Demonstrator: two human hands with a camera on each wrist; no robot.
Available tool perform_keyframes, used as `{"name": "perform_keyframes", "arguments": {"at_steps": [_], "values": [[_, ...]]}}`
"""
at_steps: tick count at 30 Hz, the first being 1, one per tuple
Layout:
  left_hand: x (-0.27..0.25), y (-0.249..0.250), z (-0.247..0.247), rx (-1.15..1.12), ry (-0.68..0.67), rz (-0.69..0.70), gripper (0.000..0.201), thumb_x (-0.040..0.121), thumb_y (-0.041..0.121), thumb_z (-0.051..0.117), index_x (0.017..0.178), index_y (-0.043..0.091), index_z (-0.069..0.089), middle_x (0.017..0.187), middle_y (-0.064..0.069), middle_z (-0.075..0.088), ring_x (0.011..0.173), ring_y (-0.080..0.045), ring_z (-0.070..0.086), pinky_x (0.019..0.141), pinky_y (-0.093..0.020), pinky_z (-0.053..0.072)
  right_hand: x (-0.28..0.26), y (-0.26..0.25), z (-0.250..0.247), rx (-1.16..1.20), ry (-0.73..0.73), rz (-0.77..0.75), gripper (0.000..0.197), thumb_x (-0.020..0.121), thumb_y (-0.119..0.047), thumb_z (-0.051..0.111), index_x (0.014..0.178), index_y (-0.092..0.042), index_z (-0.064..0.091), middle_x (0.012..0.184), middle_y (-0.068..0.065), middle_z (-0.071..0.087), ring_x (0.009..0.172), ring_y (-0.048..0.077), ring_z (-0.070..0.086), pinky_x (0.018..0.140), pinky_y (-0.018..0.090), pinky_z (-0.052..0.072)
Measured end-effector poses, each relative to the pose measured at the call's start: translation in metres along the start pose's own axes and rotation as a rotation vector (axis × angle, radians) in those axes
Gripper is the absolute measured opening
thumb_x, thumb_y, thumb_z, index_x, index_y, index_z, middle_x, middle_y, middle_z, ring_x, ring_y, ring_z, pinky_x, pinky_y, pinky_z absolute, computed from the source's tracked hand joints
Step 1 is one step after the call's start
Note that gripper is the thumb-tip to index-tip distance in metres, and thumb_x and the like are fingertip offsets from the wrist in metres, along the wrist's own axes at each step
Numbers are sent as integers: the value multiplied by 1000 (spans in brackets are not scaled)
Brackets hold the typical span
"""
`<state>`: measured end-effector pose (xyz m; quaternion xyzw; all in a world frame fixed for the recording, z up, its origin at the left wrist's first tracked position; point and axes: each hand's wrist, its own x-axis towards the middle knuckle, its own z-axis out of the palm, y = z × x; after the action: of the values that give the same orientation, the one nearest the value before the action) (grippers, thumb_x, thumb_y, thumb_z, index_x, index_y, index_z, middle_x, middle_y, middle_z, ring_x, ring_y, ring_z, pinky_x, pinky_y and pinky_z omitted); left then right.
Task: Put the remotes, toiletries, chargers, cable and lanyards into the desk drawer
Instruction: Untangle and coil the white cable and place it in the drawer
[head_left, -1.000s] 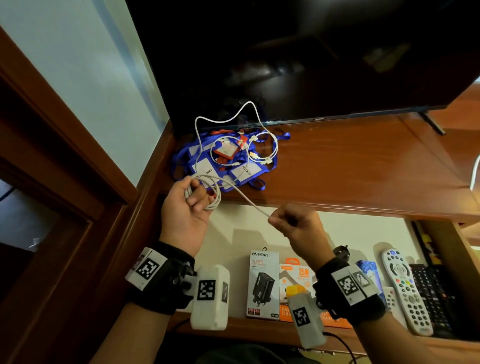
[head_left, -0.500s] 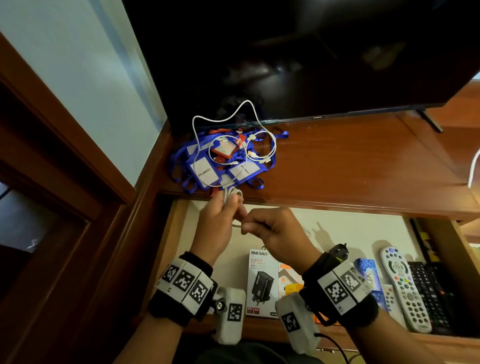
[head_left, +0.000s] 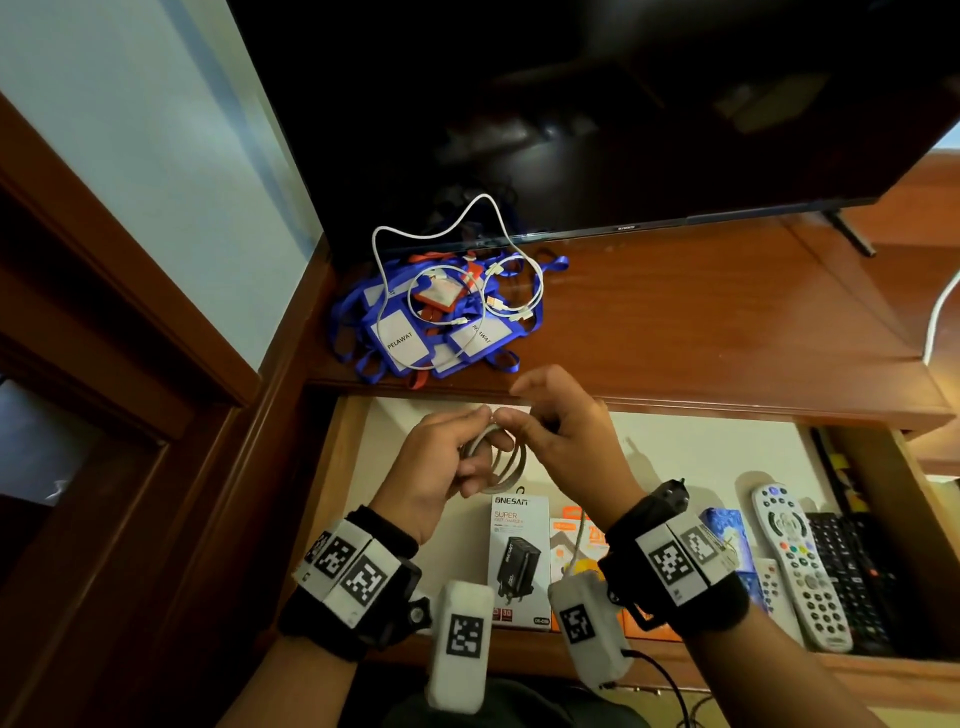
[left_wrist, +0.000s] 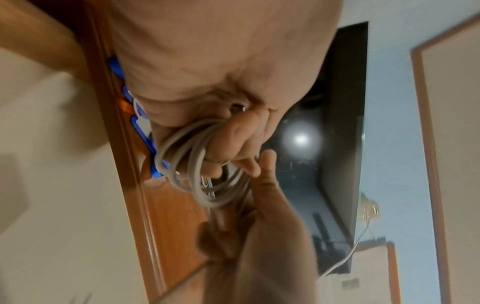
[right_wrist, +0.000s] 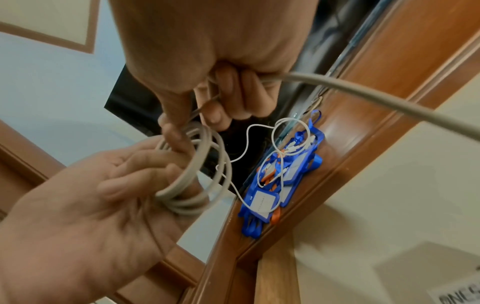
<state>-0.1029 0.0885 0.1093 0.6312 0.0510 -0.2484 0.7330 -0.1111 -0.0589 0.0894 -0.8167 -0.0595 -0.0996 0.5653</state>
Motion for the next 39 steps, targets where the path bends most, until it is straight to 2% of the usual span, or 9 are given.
{"name": "perform_keyframes", "arguments": {"at_steps": [3, 7, 9, 13, 18, 23, 28, 31, 39], "values": [[0, 4, -2, -162, -41, -74, 32, 85, 31, 51, 65, 7, 54, 36, 7, 29, 30, -5, 22, 55, -28, 23, -8, 0, 4, 57, -189, 82, 24, 90, -50, 49, 82, -31, 61, 50, -8, 49, 47, 4, 41, 49, 26, 33], [0, 3, -7, -268, -51, -101, 35, 75, 40, 57, 54, 13, 49, 36, 7, 22, 30, -8, 19, 57, -28, 30, -14, -4, 6, 160, -281, 166, 37, 92, -46, 46, 79, -14, 59, 47, -14, 44, 46, 2, 38, 52, 20, 33], [-2, -2, -5, -213, -26, -54, 34, 75, 39, 60, 54, 15, 47, 40, 6, 23, 34, -8, 20, 58, -29, 27, -11, -6, 5, 66, -279, 166, 33, 92, -43, 47, 68, -22, 54, 46, -15, 46, 46, 3, 40, 54, 25, 34], [-1, -12, -3, 100, 50, 142, 33, 90, 38, 53, 73, 10, 60, 57, -5, 39, 49, -10, 39, 63, -31, 40, -8, -8, 0, -111, -207, 133, 37, 95, -34, 49, 59, -29, 46, 47, -11, 46, 49, 6, 42, 55, 29, 33], [4, -13, -8, 315, 54, 174, 24, 96, 36, 48, 96, 23, 68, 65, 3, 49, 72, -20, 56, 81, -46, 50, -7, -5, -1, -169, -193, 120, 36, 96, -31, 51, 60, -32, 45, 51, -12, 47, 53, 7, 45, 58, 32, 37], [3, -5, -2, 157, 31, 26, 28, 98, 32, 45, 87, 10, 60, 53, 7, 37, 49, -11, 45, 65, -31, 47, -7, 1, 4, -73, -156, 164, 29, 93, -24, 57, 65, -28, 52, 51, -23, 53, 49, 0, 46, 56, 26, 35], [3, -3, -2, 197, -2, -72, 33, 96, 39, 47, 75, 14, 53, 49, 8, 34, 44, -10, 40, 55, -24, 39, -11, -1, 7, -46, -175, 181, 20, 93, -25, 58, 74, -19, 57, 57, -11, 51, 52, 5, 46, 57, 31, 39], [0, -2, -6, 90, -70, -86, 37, 97, 32, 46, 66, 13, 48, 49, 3, 31, 44, -13, 40, 57, -25, 44, -11, 3, 1, 6, -189, 190, 15, 89, -24, 63, 82, -13, 57, 52, -4, 49, 49, 13, 41, 54, 32, 36], [0, 8, -12, -496, 17, -17, 35, 94, 31, 43, 66, 10, 46, 45, 6, 26, 35, -6, 26, 54, -20, 48, -8, 11, -17, 386, -132, 308, 18, 93, 2, 51, 80, -8, 57, 56, 1, 38, 46, 5, 30, 43, 16, 26]]}}
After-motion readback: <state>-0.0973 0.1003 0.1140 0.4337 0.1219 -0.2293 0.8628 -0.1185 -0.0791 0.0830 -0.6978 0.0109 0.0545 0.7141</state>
